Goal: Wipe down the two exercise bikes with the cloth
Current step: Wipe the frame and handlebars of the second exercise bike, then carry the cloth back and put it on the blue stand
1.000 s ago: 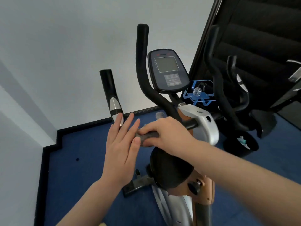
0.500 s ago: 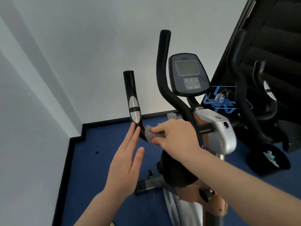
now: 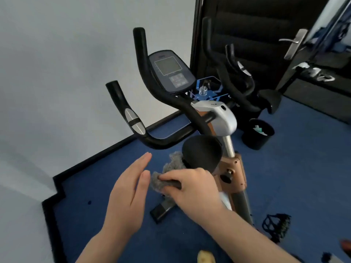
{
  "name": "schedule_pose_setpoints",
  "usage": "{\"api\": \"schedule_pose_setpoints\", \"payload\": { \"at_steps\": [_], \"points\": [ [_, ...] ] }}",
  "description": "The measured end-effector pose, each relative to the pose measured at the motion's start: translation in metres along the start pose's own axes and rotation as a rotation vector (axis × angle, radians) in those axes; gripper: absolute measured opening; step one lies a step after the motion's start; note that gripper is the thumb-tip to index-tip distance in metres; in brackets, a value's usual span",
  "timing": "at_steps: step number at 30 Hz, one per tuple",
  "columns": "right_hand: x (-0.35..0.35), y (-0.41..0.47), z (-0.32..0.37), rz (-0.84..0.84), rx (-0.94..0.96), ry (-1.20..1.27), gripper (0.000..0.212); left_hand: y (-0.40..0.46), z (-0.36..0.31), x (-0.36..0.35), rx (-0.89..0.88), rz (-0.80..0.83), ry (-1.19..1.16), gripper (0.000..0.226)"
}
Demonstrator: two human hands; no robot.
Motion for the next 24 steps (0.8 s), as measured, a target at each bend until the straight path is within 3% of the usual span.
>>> {"api": "schedule_pose_setpoints", "payload": {
  "at_steps": [4,11,19,24],
  "points": [
    [-0.01,-0.068,-0.041,-0.08,-0.368,0.168,0.026,-0.016,0.01,-0.021,-0.036,0.231,0.077,0.042],
    [0.012,-0.207,-0.069,-0.319,-0.723,0.193,0.024,-0.035,-0.026,-0.105,-0.218,0.544,0.192,0.036],
    [0.035,-0.362,-0.094,-0.549,-0.917,0.188,0.025,-0.102,-0.111,-0.209,-0.411,0.753,0.219,0.036],
    [0.055,-0.483,-0.127,-0.628,-0.958,0.188,0.025,-0.17,-0.161,-0.289,-0.465,0.765,0.227,0.039]
  ]
}}
Point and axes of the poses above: each hand's wrist, its own y-axis towards the middle knuckle, its own x-axis out of the back of the hand, z = x × y, the point moved 5 cm from there along y, towards the middle knuckle, and after that the axes turned 12 degrees about z, right-handed, at the moved point
